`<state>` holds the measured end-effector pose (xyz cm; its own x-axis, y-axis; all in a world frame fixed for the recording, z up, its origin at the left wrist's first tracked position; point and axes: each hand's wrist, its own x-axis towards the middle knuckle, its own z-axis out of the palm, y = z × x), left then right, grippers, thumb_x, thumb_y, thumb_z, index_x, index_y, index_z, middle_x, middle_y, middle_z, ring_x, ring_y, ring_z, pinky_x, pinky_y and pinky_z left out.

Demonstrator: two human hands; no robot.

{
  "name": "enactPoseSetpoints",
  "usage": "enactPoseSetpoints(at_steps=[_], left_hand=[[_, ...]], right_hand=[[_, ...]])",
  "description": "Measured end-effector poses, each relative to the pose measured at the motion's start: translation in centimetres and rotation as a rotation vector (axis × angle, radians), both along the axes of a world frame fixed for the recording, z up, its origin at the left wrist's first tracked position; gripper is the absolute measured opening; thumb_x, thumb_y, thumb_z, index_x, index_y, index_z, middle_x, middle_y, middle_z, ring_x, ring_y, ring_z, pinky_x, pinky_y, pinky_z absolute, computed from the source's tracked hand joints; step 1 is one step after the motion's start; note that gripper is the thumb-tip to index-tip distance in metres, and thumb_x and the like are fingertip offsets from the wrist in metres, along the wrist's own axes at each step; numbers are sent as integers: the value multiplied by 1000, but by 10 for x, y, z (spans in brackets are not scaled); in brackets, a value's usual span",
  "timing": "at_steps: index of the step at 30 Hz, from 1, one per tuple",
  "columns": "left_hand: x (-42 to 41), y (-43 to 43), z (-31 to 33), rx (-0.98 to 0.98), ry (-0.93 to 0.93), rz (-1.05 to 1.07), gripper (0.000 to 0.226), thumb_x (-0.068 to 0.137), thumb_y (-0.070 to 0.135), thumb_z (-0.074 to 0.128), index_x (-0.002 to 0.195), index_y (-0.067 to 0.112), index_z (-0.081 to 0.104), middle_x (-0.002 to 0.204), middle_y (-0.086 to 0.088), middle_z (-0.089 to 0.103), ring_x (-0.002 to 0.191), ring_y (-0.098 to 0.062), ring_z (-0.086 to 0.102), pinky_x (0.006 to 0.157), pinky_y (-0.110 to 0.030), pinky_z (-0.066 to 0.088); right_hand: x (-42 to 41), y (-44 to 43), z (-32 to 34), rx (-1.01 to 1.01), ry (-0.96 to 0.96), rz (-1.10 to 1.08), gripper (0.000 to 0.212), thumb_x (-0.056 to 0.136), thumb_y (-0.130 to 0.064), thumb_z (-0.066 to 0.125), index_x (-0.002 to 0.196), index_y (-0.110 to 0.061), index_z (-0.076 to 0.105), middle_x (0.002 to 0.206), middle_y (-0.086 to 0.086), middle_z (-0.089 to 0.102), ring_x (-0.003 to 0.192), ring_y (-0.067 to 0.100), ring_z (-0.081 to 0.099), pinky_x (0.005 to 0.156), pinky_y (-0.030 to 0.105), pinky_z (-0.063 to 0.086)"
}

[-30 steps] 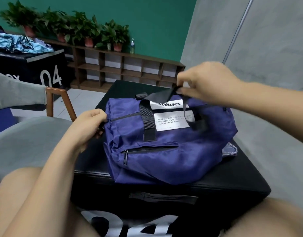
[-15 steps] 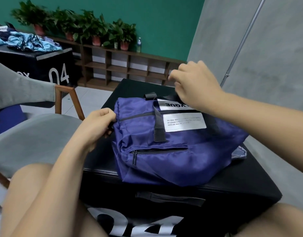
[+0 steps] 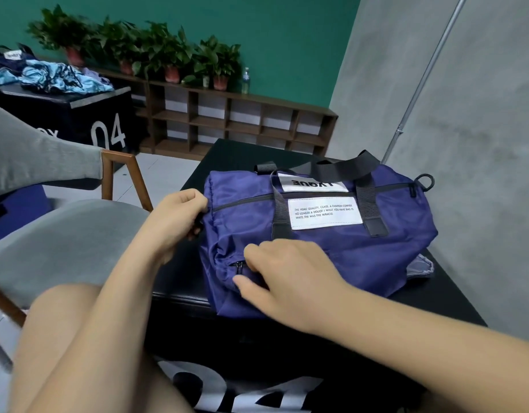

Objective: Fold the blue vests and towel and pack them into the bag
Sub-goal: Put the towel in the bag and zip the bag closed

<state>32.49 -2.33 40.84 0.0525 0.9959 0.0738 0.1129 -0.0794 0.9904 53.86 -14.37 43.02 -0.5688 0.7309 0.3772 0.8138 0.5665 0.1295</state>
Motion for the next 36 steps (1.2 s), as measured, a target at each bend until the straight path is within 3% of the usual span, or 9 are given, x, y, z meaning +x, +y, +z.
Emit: enactPoseSetpoints(at_steps=[3, 9, 11, 13, 16, 19, 24, 31, 36], left_hand=[[0, -1, 0, 4, 9, -1, 23, 95, 13, 54, 74, 21, 52, 69, -1, 46, 54, -10, 42, 56, -30, 33], [-1, 0, 0, 2, 18, 3, 24, 96, 15, 54, 74, 21, 52, 66, 2, 47, 55, -10, 43, 57, -30, 34], [-1, -1, 0, -1, 6, 7, 26, 96, 13, 55, 71, 22, 52, 65, 2, 46, 54, -10, 42, 56, -30, 33], [-1, -1, 0, 0, -2, 16, 24, 95, 13, 55, 72, 21, 52, 65, 2, 46, 54, -10, 42, 56, -30, 33], [-3, 0, 0, 6, -5, 30, 19, 92, 14, 56, 75, 20, 55, 68, 0, 47, 56, -12, 42, 57, -31, 32], [-4, -1, 2, 9, 6, 40, 19, 92, 14, 56, 75, 21, 55, 69, -1, 47, 56, -12, 42, 58, -32, 32], [1, -2, 2, 8, -6, 42, 25, 93, 8, 54, 72, 20, 51, 62, 3, 46, 52, -11, 40, 55, -30, 30], [-2, 3, 4, 10, 13, 87, 29, 92, 14, 55, 65, 23, 53, 66, 2, 48, 54, -12, 40, 57, -30, 32], [2, -3, 3, 32, 39, 151, 13, 95, 19, 60, 82, 20, 58, 76, -2, 57, 60, -15, 47, 62, -32, 37]], right_hand=[[-9, -1, -13, 85, -33, -36, 47, 94, -65, 54, 81, -25, 34, 67, -5, 57, 60, 24, 58, 52, 34, 28], [-20, 1, -22, 142, -87, -152, 51, 85, -49, 76, 79, -23, 32, 54, -5, 54, 45, 24, 54, 49, 32, 17], [-16, 1, -24, 103, -62, -177, 41, 91, -44, 72, 80, -23, 39, 56, -2, 59, 47, 30, 56, 49, 34, 20], [-9, -2, -19, 29, -22, -201, 25, 102, -43, 57, 90, -23, 50, 71, 3, 67, 62, 37, 62, 54, 39, 28], [12, -6, -8, -111, 73, -226, 25, 108, -48, 42, 99, -27, 51, 87, 2, 70, 82, 40, 64, 67, 44, 44], [39, -12, -1, -136, 109, -274, 29, 101, -54, 38, 94, -29, 50, 81, -3, 69, 83, 33, 65, 73, 44, 52], [104, -17, 4, -93, 195, -405, 29, 95, -57, 51, 85, -31, 55, 64, -10, 62, 70, 21, 63, 67, 38, 51], [191, -13, 18, 2, 303, -593, 29, 92, -32, 74, 71, -28, 55, 54, -14, 59, 55, 12, 57, 59, 35, 50], [203, -22, 22, -88, 408, -582, 26, 93, -40, 74, 72, -28, 63, 58, -15, 64, 59, 6, 61, 59, 31, 47]])
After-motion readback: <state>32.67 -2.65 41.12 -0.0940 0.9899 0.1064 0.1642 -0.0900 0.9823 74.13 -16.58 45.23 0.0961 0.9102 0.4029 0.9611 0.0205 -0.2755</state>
